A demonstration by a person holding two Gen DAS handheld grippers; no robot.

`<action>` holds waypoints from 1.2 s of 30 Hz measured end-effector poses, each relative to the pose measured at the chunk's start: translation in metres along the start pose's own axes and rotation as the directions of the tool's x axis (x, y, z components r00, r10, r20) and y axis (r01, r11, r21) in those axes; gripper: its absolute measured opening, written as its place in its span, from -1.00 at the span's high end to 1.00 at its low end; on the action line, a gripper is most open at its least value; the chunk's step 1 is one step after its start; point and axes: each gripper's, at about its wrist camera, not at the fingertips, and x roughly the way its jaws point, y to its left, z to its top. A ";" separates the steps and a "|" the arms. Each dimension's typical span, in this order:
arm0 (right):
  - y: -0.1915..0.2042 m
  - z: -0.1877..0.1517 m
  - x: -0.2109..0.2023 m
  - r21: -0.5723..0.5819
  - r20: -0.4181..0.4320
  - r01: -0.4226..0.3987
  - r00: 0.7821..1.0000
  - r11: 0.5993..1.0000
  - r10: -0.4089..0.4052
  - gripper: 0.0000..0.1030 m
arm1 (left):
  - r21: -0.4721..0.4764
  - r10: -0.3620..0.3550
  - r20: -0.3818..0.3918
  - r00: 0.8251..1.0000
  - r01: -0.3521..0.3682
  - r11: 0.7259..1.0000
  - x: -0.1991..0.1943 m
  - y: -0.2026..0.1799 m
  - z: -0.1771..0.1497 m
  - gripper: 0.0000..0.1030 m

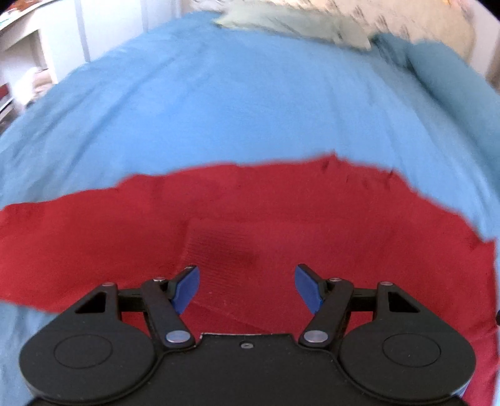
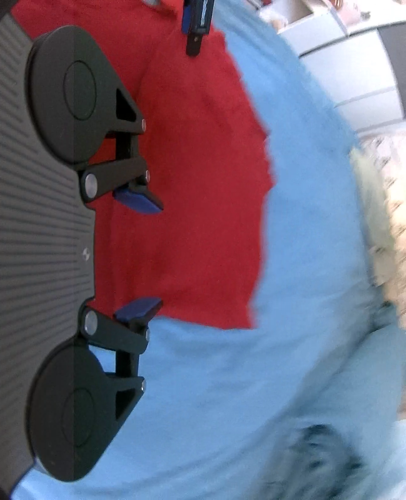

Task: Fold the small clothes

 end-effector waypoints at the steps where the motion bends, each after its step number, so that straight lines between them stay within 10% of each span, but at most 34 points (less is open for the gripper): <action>1: 0.007 0.008 -0.014 -0.014 0.014 -0.007 1.000 1.000 0.007 -0.55 | -0.026 0.003 0.017 1.000 -0.003 1.000 -0.017 0.003 0.002 -0.41; 5: 0.036 0.043 -0.073 -0.105 0.073 0.016 0.997 0.994 -0.008 -1.00 | -0.113 0.041 0.097 0.994 -0.030 0.993 -0.094 0.024 0.011 -0.45; 10: 0.089 0.079 -0.124 -0.158 0.130 -0.007 0.991 0.987 0.028 -1.00 | -0.228 0.134 0.216 0.967 -0.083 0.970 -0.167 0.074 0.005 -1.00; 20: 0.228 0.071 -0.120 -0.228 0.029 -0.208 0.975 0.951 0.220 -1.00 | -0.477 0.242 0.137 0.961 -0.150 0.866 -0.154 0.252 -0.029 -0.99; 31: 0.368 0.019 -0.060 -0.138 -0.116 -0.247 0.966 0.959 0.232 -1.00 | -0.689 0.150 0.077 0.986 -0.056 0.722 -0.060 0.406 -0.053 -0.02; 36: 0.409 0.006 -0.038 -0.172 -0.137 -0.241 0.966 0.955 0.220 -1.00 | -0.706 0.144 0.096 0.985 -0.034 0.707 -0.042 0.426 -0.054 0.15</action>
